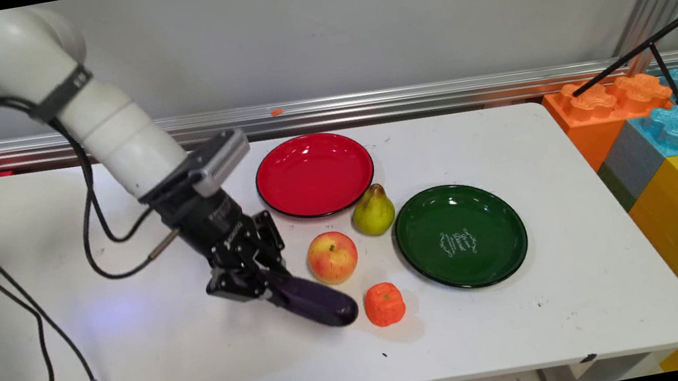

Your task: Place the picked object on the table

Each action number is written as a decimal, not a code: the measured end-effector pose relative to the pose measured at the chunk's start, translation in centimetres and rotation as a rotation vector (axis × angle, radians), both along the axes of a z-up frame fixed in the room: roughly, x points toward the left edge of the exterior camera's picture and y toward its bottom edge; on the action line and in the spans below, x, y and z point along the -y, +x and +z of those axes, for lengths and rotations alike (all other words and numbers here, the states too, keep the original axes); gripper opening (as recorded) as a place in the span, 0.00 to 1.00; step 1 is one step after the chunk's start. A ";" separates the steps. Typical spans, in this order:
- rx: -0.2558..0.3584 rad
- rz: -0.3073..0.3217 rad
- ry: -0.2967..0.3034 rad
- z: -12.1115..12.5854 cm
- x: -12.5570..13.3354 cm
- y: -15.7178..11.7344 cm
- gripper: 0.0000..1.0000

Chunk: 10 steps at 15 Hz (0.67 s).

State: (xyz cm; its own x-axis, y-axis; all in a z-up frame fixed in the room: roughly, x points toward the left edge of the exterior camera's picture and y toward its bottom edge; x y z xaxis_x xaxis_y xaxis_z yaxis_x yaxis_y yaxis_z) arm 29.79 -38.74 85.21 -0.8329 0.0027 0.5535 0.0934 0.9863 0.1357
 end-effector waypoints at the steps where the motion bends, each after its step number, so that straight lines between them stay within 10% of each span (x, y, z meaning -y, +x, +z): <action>1: 0.001 -0.006 -0.001 -0.5 -0.1 0.0 0.00; 10: 0.009 -0.049 -0.027 -6.3 0.1 0.2 0.00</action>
State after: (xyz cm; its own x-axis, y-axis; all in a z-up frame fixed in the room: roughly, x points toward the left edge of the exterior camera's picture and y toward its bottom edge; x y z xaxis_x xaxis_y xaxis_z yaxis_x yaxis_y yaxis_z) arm 30.00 -38.84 78.92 -0.8364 0.0582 0.5450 0.1402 0.9840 0.1101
